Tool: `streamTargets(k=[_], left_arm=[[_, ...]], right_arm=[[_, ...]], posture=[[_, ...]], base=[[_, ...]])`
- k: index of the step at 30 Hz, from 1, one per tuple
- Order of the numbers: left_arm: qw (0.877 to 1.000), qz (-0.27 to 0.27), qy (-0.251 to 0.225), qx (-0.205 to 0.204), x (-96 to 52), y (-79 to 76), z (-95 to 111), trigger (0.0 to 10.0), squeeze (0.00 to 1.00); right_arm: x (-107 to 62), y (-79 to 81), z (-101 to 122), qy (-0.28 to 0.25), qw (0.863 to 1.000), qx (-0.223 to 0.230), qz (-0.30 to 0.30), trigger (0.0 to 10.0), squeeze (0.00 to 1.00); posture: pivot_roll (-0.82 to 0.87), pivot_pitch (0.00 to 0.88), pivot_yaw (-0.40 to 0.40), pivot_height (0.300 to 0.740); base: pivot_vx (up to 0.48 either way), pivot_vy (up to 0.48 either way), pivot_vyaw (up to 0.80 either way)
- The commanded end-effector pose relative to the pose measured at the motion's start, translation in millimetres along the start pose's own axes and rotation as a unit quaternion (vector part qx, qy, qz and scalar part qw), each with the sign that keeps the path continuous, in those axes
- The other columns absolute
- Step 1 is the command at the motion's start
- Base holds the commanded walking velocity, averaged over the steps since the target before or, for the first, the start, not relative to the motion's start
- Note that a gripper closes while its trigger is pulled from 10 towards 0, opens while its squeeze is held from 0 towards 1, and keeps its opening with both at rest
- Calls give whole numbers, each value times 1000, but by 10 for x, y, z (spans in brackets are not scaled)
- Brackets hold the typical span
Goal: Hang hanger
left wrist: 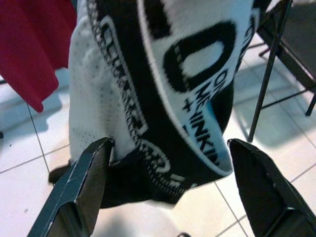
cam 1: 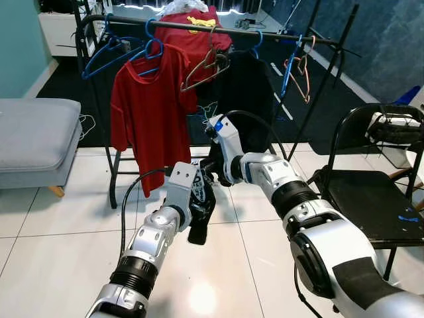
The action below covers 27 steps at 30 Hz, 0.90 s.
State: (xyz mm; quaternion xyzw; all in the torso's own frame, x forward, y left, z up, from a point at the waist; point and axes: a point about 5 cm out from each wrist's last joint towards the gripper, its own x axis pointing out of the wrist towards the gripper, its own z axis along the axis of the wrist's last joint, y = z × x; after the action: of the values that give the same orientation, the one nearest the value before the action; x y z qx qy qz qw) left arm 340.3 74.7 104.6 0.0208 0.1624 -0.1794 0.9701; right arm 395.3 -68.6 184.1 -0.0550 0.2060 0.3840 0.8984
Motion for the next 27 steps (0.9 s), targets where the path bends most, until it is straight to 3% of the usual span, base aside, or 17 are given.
streamTargets(k=[1,5,8,14,22,24,27], left_arm=[[999,-33,-11,12,-19,-110,0,10000,0],[998,-37,-11,44,-25,-145,-37,10000,0],[996,28,-17,87,10,-53,-65,10000,0],[993,73,-24,95,34,48,-79,10000,0],[994,86,-35,57,43,63,-74,10000,0],[995,87,-50,-9,38,47,-39,10000,0],[994,81,-58,-46,32,27,-28,10000,0]], right_arm=[[-14,-18,43,-10,1000,6,-8,0,0],[-14,-20,58,-13,1000,12,-12,0,0],[-10,-9,93,-17,1000,16,-12,0,0],[-10,-4,111,-18,1000,16,-11,0,0],[-20,-16,119,-19,1000,19,-12,0,0],[-23,-21,123,-19,1000,20,-14,0,0],[-24,-24,125,-19,999,21,-16,0,0]], posture=[[-178,119,-130,740],[-176,118,-131,740],[-178,113,-138,740],[-180,109,-139,740],[-183,104,-139,740],[-184,103,-139,740],[-183,103,-140,740]], base=[[0,0,0],[0,0,0],[0,0,0],[0,0,0],[0,0,0],[0,0,0],[0,0,0]])
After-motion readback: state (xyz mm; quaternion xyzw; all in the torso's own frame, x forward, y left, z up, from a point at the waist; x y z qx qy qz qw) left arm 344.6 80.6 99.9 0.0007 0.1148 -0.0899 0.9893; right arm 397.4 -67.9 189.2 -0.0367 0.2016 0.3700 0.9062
